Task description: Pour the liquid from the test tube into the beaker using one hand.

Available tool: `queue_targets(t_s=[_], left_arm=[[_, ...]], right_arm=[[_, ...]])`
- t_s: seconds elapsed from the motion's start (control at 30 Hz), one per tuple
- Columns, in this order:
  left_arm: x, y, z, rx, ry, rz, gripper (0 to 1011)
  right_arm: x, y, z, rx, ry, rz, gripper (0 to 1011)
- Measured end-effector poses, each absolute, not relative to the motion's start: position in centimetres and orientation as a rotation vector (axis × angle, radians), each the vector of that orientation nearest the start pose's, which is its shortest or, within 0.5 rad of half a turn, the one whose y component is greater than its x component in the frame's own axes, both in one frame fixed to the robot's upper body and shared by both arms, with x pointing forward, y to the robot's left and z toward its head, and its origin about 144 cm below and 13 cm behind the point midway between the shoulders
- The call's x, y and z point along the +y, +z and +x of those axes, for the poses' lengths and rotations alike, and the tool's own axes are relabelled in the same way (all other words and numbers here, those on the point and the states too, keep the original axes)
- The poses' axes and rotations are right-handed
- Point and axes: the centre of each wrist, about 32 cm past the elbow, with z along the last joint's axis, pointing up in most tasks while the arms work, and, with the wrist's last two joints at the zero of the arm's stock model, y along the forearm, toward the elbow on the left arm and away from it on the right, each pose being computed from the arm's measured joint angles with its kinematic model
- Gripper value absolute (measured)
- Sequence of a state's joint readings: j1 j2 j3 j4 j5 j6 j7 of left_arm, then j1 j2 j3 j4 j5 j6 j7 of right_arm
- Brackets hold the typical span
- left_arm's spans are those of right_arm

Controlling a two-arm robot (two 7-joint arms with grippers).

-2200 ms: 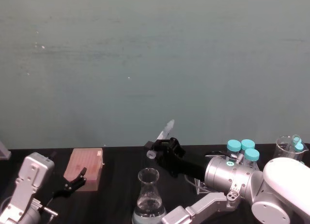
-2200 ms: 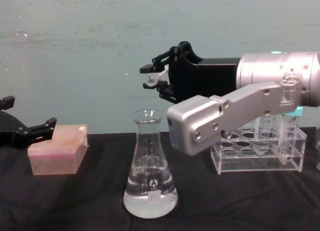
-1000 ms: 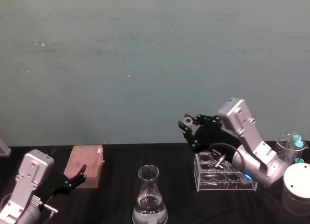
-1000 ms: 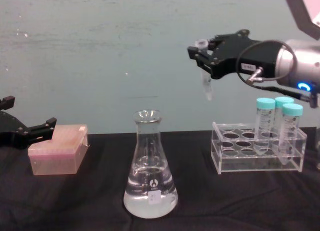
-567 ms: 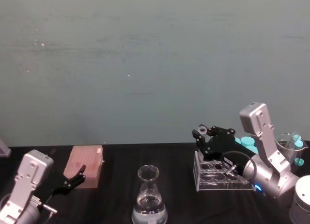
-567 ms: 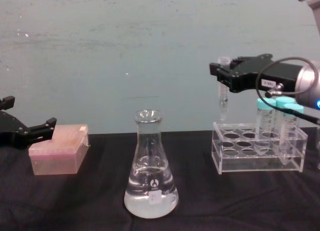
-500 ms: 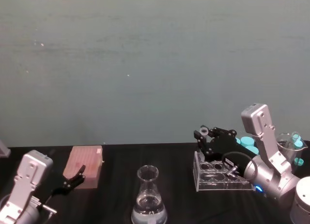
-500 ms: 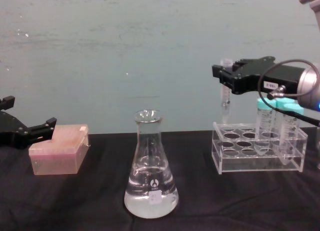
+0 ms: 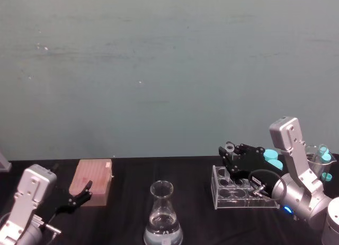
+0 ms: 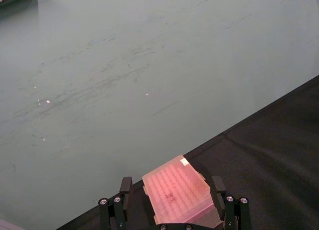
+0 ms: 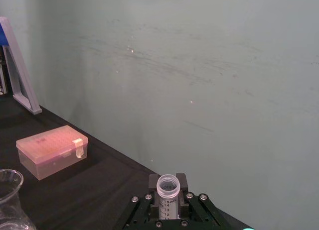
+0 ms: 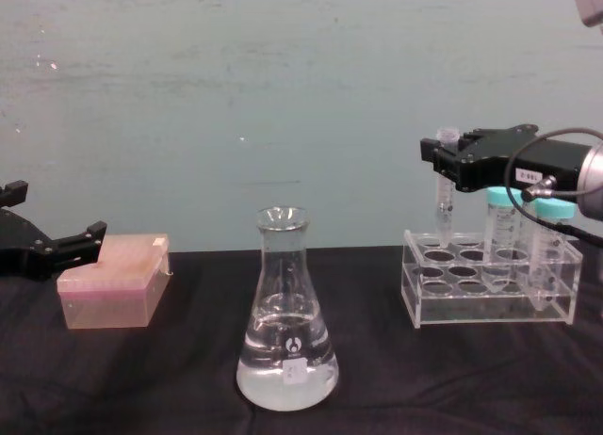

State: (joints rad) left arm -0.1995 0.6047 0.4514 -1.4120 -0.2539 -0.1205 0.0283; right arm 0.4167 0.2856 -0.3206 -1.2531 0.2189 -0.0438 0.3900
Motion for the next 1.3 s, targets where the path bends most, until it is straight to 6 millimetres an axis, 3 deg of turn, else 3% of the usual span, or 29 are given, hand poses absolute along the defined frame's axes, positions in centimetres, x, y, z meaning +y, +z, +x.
queue_targets(t_s=[1.3], left_arm=[[31.0,114.0,48.9,-0.285,1.248,0.304,1000]], right_arm=[[-24.9,117.2,58.0,-0.077,-0.963,-0.089,207]])
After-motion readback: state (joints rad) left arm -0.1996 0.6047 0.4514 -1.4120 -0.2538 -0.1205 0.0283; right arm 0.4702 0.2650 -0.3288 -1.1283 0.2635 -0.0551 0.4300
